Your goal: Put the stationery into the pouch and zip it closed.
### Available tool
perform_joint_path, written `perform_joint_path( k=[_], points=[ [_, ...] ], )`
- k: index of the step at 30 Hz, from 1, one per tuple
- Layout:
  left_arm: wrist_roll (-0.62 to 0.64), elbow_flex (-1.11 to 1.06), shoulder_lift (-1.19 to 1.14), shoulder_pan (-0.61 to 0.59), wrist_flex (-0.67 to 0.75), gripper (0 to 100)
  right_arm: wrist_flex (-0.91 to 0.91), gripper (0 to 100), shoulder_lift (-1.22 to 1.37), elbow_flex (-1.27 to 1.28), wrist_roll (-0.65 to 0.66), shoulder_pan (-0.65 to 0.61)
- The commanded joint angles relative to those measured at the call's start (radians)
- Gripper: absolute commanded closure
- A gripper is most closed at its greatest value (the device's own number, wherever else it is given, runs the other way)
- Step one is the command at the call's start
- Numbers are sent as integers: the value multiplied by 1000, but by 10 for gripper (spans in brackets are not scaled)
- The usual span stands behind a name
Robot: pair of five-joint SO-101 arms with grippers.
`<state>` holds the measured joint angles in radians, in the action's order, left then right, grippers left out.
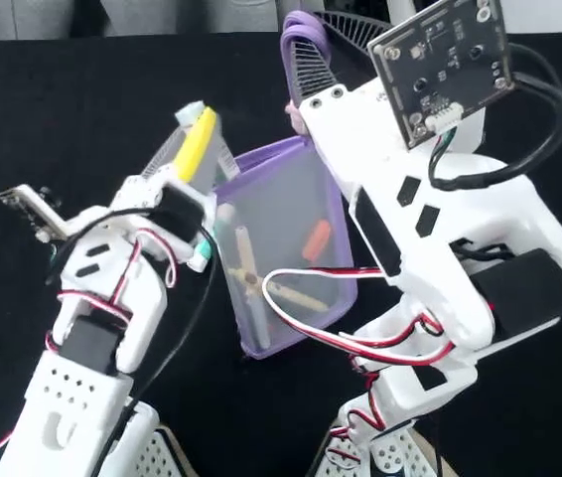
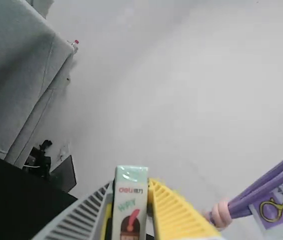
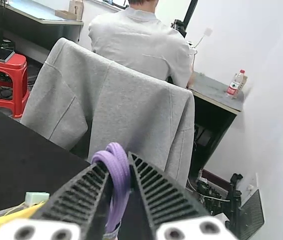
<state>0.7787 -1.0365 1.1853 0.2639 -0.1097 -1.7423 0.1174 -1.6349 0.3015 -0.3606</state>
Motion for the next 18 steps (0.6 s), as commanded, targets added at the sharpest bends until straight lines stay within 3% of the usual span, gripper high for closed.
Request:
perform_joint_path(
  k=[1, 12, 18],
  points=[
    [-80, -28, 60, 19, 3, 971, -17, 987, -30, -28, 6, -11],
    [-104, -145, 123, 21, 8, 971, -18, 987, -30, -30, 6, -11],
    [-103, -143, 121, -13, 146, 971, -18, 987, -30, -30, 6, -11]
  ],
)
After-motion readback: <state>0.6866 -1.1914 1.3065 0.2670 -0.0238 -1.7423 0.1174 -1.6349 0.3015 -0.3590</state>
